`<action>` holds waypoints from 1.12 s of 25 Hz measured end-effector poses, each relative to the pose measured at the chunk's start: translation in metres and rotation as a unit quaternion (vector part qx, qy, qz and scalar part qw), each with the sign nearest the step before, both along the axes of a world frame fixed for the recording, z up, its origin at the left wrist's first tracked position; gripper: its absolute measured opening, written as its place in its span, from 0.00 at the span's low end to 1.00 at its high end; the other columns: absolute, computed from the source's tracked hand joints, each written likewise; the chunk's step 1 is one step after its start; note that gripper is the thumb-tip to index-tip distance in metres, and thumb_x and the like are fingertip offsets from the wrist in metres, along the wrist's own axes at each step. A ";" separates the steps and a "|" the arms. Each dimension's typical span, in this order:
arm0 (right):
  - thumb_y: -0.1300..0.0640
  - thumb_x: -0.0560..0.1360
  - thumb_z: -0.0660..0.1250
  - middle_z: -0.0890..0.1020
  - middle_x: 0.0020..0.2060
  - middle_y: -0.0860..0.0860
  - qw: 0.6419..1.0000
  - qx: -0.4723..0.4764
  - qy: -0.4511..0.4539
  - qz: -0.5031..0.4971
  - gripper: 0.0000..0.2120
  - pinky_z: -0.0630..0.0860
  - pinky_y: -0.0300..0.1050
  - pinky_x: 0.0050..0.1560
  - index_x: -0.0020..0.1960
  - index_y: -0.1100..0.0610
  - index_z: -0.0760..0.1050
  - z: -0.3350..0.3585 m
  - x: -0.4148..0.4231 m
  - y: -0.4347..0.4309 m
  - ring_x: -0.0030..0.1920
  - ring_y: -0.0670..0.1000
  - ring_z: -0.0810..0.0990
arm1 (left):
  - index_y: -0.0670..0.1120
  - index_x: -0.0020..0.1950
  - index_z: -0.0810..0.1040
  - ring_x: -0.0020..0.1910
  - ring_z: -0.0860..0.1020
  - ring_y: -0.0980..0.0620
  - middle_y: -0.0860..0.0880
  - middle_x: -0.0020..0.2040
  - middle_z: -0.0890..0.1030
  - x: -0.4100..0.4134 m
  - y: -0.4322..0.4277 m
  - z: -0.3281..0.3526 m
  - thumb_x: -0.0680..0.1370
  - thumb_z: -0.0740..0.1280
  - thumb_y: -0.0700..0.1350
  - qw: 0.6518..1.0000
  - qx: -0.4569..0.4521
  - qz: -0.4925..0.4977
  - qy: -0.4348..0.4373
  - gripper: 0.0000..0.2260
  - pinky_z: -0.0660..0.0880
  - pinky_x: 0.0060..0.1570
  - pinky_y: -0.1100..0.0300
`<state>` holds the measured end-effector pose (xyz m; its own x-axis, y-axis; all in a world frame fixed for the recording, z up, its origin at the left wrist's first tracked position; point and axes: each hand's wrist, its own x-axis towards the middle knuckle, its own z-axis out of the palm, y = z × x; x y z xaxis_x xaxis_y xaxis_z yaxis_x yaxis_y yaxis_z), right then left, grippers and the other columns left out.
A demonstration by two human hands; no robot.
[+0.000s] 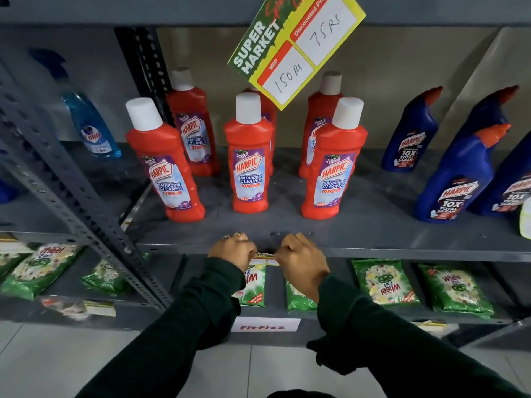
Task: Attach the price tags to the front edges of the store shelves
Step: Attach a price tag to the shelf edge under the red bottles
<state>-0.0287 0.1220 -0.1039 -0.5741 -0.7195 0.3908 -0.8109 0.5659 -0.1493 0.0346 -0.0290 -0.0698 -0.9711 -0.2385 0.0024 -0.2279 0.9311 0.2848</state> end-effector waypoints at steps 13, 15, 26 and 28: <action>0.68 0.53 0.78 0.77 0.30 0.58 0.999 0.028 0.019 -0.028 0.11 0.75 0.48 0.29 0.26 0.62 0.76 -0.003 -0.003 -0.010 0.31 0.60 0.76 | 0.44 0.21 0.76 0.33 0.69 0.48 0.48 0.31 0.81 -0.007 -0.005 -0.027 0.64 0.57 0.44 0.992 -0.105 -0.060 0.035 0.13 0.73 0.24 0.61; 0.69 0.54 0.79 0.77 0.30 0.58 1.000 0.016 -0.007 -0.020 0.11 0.75 0.50 0.28 0.27 0.63 0.76 -0.003 -0.006 -0.010 0.30 0.60 0.76 | 0.44 0.21 0.77 0.25 0.74 0.46 0.48 0.29 0.81 -0.009 -0.006 -0.026 0.64 0.57 0.41 0.991 -0.109 -0.072 0.017 0.13 0.73 0.22 0.63; 0.65 0.57 0.82 0.77 0.27 0.60 0.998 -0.049 -0.042 -0.019 0.14 0.75 0.44 0.27 0.28 0.65 0.76 0.009 -0.006 -0.007 0.27 0.60 0.78 | 0.42 0.57 0.76 0.60 0.74 0.42 0.44 0.62 0.77 -0.007 0.002 -0.010 0.81 0.58 0.46 0.994 -0.110 -0.008 -0.006 0.12 0.75 0.55 0.51; 0.62 0.57 0.82 0.78 0.30 0.61 0.995 -0.059 -0.066 -0.046 0.17 0.77 0.47 0.29 0.31 0.66 0.75 0.009 -0.011 -0.006 0.31 0.61 0.78 | 0.43 0.58 0.76 0.61 0.73 0.42 0.45 0.62 0.77 -0.009 -0.001 -0.013 0.80 0.60 0.46 0.996 -0.086 -0.009 0.013 0.11 0.74 0.57 0.51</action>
